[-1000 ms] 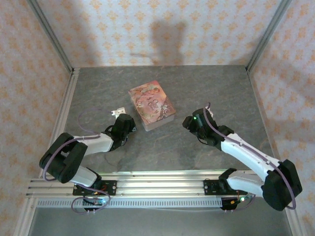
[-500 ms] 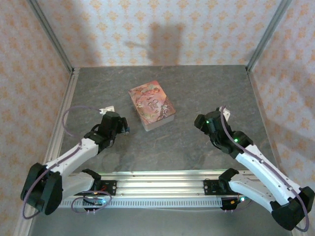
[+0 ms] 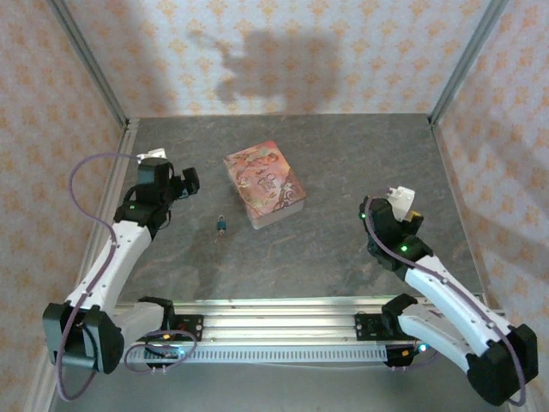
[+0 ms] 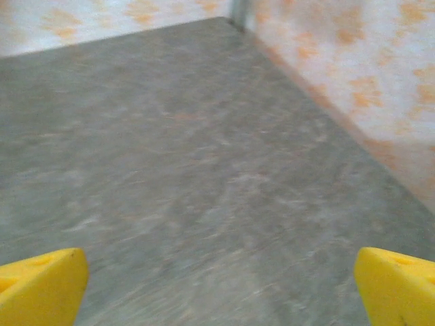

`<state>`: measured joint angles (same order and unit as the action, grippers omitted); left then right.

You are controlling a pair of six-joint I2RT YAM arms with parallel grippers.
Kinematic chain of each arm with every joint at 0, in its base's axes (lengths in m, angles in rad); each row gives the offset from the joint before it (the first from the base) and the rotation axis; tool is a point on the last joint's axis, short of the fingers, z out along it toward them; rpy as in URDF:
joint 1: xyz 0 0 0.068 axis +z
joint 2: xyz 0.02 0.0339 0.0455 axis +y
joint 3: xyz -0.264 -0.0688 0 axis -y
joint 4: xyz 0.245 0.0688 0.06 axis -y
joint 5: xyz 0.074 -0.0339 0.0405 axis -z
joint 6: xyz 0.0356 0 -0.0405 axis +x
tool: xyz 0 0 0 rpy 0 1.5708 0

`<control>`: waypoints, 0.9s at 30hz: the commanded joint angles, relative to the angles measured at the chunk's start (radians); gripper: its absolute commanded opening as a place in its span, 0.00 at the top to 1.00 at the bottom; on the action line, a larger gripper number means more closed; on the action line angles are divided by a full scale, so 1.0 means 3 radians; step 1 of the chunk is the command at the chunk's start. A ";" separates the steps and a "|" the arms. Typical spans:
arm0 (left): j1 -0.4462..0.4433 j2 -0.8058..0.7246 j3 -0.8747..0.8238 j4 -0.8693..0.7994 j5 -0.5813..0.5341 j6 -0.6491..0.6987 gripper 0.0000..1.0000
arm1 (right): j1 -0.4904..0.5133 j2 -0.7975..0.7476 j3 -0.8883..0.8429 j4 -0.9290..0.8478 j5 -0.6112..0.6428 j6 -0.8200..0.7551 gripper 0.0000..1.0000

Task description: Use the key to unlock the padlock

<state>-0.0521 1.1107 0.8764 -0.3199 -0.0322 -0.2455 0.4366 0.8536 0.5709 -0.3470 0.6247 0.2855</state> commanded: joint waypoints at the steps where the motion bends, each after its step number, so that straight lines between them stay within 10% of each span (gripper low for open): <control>1: 0.0079 0.0117 0.0057 0.0251 0.0052 0.0446 0.00 | -0.0440 0.0064 -0.0265 0.0860 -0.0107 -0.0405 0.00; 16: 0.0082 0.0438 -0.1435 0.3014 -0.0075 0.0762 0.00 | -0.1050 0.1362 -0.0876 0.3554 -0.0941 -0.0867 0.00; 27: 0.0092 0.0915 -0.0818 0.2534 0.0061 0.0734 0.00 | -0.1200 0.2276 -0.0851 0.4523 -0.1225 -0.1038 0.00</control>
<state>-0.0315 1.3766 0.5587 0.5068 -0.0357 -0.0250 0.0776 1.4967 0.2924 0.9058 0.2817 -0.0036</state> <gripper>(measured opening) 0.997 0.995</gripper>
